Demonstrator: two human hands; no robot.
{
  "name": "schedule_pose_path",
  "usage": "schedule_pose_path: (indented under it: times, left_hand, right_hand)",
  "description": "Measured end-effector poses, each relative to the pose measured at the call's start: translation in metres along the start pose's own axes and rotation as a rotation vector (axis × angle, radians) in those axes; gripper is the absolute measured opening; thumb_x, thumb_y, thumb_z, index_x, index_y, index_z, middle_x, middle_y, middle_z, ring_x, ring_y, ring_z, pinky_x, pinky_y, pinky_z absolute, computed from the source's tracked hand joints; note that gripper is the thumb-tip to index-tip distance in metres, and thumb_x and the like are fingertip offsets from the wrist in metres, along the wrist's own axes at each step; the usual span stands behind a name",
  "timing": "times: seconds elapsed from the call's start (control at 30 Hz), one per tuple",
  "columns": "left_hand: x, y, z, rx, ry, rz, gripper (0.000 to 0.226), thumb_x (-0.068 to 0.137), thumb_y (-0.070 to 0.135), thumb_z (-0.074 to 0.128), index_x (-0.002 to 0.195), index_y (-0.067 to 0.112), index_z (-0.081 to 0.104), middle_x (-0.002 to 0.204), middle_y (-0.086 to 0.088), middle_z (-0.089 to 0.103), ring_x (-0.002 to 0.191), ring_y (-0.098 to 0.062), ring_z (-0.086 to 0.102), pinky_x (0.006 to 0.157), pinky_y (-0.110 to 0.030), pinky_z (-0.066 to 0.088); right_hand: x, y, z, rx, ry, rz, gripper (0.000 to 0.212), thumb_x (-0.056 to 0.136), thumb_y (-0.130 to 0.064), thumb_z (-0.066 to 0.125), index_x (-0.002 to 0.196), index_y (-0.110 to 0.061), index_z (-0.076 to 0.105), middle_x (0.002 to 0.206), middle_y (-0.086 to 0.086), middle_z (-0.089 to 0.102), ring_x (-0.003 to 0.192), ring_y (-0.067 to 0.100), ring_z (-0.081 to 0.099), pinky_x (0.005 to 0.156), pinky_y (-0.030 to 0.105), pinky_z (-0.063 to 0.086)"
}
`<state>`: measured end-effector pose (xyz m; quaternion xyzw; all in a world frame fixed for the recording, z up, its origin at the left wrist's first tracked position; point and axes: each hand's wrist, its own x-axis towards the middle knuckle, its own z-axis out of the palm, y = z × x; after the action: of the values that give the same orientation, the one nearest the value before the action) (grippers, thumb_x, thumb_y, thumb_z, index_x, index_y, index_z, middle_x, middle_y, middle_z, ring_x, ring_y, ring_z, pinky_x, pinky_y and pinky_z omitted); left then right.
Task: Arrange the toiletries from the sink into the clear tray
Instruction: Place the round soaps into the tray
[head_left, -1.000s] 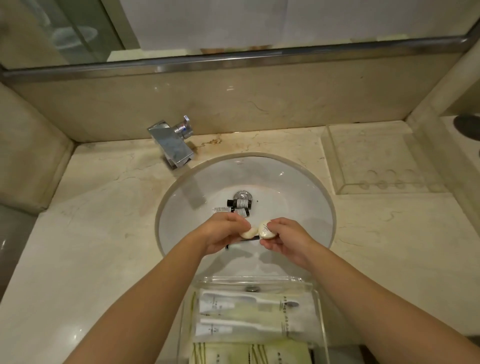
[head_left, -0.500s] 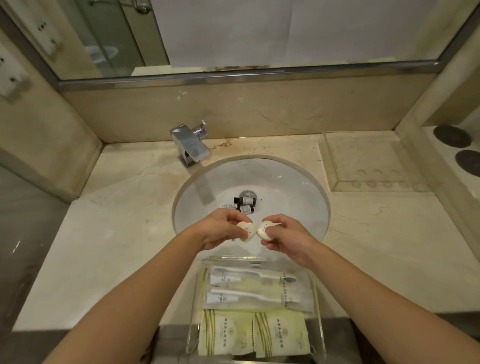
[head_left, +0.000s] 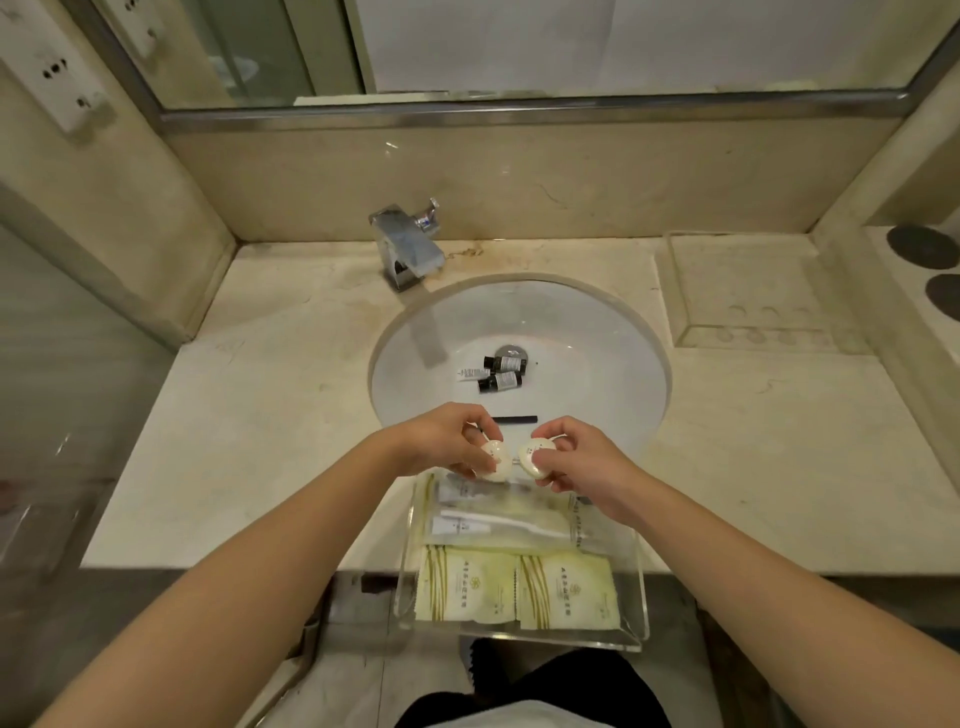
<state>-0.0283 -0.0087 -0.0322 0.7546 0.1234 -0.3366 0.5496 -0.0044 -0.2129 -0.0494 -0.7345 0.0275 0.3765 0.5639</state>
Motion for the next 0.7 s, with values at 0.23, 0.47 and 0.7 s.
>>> schedule_pose_path:
  times: [0.23,0.47,0.7]
  left_hand:
    - [-0.020,-0.025,0.016,0.082,-0.019,0.005,0.028,0.079,-0.008,0.069,0.102,0.007,0.062,0.097,-0.014,0.062,0.077,-0.021,0.066,0.074,-0.031,0.060]
    - [-0.032,-0.047,0.025,0.158,-0.059,-0.070,0.024,0.079,-0.008,0.069,0.093,0.010,0.061,0.099,-0.014,0.062,0.086,-0.026,0.068,0.077,-0.037,0.061]
    - [-0.044,-0.058,0.030,0.195,-0.057,-0.094,0.019,0.083,-0.008,0.065,0.094,0.007,0.062,0.092,-0.004,0.060,0.076,-0.016,0.067,0.065,-0.025,0.061]
  right_hand:
    - [-0.017,0.016,0.015,-0.213,-0.081,-0.017,0.022,0.082,-0.005,0.064,0.099,-0.019,0.061,0.073,0.001,0.058,0.053,0.010,0.050,0.047,0.020,0.040]
    - [-0.027,0.022,0.036,-0.522,-0.240,-0.055,0.019,0.083,-0.010,0.063,0.099,-0.017,0.057,0.082,0.006,0.066,0.051,0.010,0.058,0.049,0.022,0.045]
    - [-0.029,0.030,0.047,-0.610,-0.293,-0.080,0.018,0.083,-0.006,0.061,0.095,-0.019,0.058,0.081,0.005,0.066,0.053,0.014,0.061,0.049,0.024,0.048]
